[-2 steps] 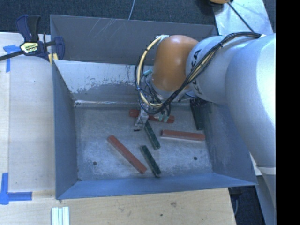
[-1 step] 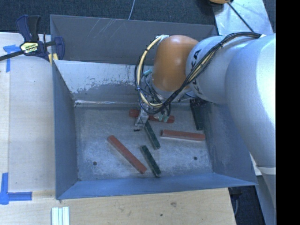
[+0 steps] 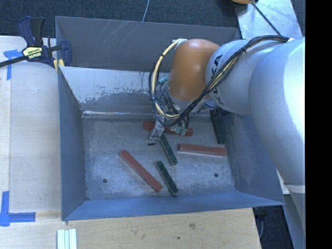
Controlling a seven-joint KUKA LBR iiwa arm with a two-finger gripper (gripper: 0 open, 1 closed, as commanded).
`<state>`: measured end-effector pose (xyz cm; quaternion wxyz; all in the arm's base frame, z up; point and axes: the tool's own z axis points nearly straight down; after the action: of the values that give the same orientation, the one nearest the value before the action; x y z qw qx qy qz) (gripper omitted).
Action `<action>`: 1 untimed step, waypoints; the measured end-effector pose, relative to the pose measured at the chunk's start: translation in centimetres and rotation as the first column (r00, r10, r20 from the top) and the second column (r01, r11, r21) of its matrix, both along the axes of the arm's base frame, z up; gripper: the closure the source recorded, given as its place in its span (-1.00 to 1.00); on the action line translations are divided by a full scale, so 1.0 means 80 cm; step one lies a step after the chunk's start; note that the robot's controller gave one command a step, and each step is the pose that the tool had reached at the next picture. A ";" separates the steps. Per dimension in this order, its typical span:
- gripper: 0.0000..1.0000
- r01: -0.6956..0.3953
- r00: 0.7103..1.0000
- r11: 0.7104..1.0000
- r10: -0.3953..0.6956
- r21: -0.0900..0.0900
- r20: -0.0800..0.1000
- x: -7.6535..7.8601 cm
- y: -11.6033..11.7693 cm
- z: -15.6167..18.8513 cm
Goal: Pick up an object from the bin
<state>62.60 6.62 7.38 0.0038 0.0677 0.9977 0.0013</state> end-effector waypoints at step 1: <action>1.00 0.000 1.000 1.000 0.000 0.000 0.000 0.000 0.000 0.000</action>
Offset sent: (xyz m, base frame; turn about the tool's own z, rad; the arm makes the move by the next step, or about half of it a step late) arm 0.0000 0.0000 0.0000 0.0000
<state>62.60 6.62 7.38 0.0038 0.0678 0.9977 0.0013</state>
